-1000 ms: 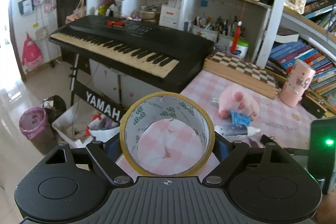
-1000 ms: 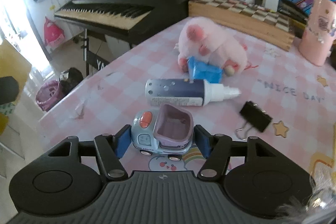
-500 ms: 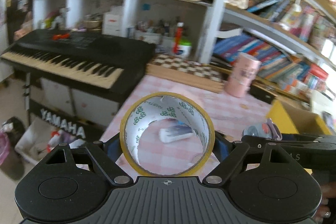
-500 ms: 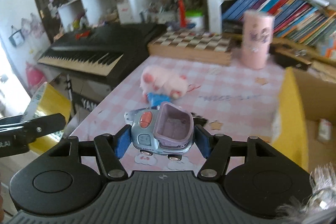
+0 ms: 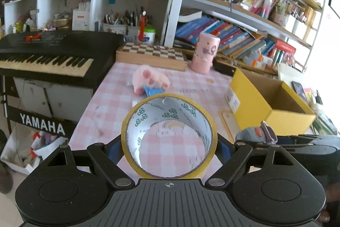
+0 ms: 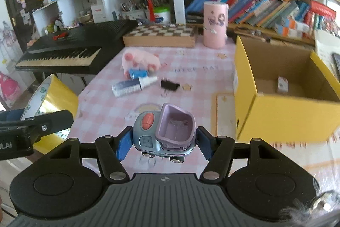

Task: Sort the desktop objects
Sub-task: 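Carry the tape roll and toy car toward the yellow box with both tools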

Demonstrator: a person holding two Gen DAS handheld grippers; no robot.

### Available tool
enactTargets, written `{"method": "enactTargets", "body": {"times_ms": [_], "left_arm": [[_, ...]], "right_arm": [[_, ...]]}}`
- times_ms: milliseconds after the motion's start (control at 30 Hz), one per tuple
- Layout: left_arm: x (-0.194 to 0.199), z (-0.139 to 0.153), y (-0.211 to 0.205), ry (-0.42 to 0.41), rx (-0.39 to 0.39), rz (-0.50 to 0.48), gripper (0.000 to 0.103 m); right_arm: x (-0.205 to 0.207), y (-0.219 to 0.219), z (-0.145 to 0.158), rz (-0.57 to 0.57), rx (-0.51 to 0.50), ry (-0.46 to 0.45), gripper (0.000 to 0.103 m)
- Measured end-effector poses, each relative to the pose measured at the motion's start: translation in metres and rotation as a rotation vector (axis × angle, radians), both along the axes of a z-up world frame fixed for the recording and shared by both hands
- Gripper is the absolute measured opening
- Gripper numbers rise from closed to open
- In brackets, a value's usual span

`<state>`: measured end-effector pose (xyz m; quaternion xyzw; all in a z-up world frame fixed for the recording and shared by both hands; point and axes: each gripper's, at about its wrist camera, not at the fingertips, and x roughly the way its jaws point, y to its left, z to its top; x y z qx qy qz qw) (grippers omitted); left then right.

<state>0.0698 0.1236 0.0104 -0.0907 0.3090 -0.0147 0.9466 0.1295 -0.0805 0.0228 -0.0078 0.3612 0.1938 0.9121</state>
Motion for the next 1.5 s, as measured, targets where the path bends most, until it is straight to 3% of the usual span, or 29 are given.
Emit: {"method": "enactTargets", "body": {"times_ms": [267, 567, 1033, 1500], "left_arm": [[-0.043, -0.003, -0.004, 0.018, 0.003, -0.03, 0.086], [-0.054, -0.006, -0.023, 0.026, -0.005, -0.136, 0.086], [-0.035, -0.01, -0.077, 0.033, 0.008, -0.346, 0.086], [0.004, -0.009, -0.126, 0.045, 0.037, -0.436, 0.085]], "right_arm": [[-0.049, -0.001, -0.004, -0.021, 0.008, 0.017, 0.061], [-0.083, -0.025, -0.004, -0.117, -0.007, 0.03, 0.061], [-0.101, -0.08, -0.008, -0.315, -0.008, 0.047, 0.061], [-0.075, -0.127, -0.01, -0.393, 0.012, 0.061, 0.061]]}}
